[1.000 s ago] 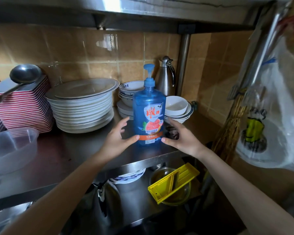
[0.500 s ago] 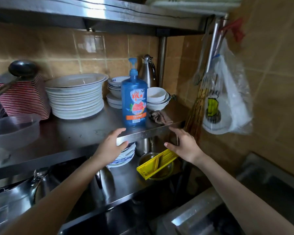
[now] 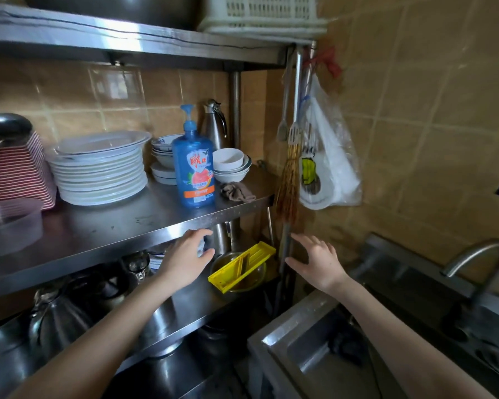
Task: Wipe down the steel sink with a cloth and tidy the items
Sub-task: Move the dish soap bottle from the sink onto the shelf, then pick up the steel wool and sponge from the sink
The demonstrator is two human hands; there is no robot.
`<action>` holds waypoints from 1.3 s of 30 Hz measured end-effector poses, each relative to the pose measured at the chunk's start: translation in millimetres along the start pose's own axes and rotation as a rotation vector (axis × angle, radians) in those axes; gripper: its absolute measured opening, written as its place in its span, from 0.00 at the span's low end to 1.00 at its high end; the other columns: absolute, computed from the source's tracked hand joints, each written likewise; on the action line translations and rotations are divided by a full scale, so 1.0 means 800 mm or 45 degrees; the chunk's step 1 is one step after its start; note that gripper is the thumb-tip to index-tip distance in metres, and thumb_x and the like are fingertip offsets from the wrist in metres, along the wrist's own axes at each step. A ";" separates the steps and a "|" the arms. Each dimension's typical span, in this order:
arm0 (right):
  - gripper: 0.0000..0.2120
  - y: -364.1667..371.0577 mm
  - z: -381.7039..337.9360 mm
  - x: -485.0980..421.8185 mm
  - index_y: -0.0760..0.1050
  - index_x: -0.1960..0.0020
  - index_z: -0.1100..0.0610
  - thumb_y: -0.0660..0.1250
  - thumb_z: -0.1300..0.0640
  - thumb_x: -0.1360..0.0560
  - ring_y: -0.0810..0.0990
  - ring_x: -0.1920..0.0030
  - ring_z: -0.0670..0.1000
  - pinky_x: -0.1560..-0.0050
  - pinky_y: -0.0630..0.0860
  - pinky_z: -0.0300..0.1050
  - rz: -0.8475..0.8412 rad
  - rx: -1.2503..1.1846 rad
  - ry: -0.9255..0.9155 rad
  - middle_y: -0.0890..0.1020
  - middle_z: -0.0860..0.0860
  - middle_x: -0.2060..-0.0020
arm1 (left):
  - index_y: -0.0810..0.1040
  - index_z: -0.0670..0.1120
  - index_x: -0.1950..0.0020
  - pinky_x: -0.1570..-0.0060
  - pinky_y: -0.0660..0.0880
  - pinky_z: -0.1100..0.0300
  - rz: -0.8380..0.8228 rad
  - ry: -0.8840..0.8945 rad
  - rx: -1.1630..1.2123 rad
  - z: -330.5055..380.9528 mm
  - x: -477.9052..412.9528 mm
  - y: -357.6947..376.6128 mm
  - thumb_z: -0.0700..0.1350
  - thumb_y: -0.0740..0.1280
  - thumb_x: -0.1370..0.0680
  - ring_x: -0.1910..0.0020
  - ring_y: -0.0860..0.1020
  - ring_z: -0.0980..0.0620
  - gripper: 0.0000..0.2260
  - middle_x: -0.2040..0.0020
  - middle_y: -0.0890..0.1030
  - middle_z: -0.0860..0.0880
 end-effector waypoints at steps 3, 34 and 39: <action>0.29 -0.017 0.010 0.018 0.62 0.27 0.49 0.64 0.43 0.25 0.66 0.30 0.53 0.29 0.56 0.58 0.030 0.031 0.039 0.70 0.49 0.31 | 0.72 0.50 0.36 0.42 0.71 0.52 -0.012 0.046 0.001 0.020 0.001 0.008 0.47 0.66 0.25 0.41 0.75 0.46 0.17 0.38 0.76 0.47; 0.29 -0.052 0.281 0.188 0.61 0.26 0.46 0.64 0.43 0.25 0.61 0.27 0.50 0.26 0.53 0.53 0.041 0.107 0.712 0.66 0.47 0.28 | 0.72 0.50 0.35 0.42 0.72 0.53 -0.502 0.421 0.086 0.229 -0.058 0.304 0.48 0.65 0.23 0.38 0.74 0.49 0.16 0.37 0.74 0.50; 0.29 -0.028 0.329 0.223 0.61 0.26 0.46 0.64 0.44 0.25 0.61 0.27 0.50 0.26 0.53 0.53 -0.010 0.044 0.873 0.65 0.48 0.28 | 0.71 0.50 0.35 0.43 0.72 0.54 -0.645 0.423 0.062 0.241 -0.055 0.377 0.48 0.65 0.23 0.39 0.75 0.47 0.16 0.37 0.74 0.49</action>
Point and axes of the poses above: each hand's wrist, its own x-axis away from the middle knuckle, its own y-axis out of the palm, z = x × y, the point moved 4 cm from there along -x, towards the middle knuckle
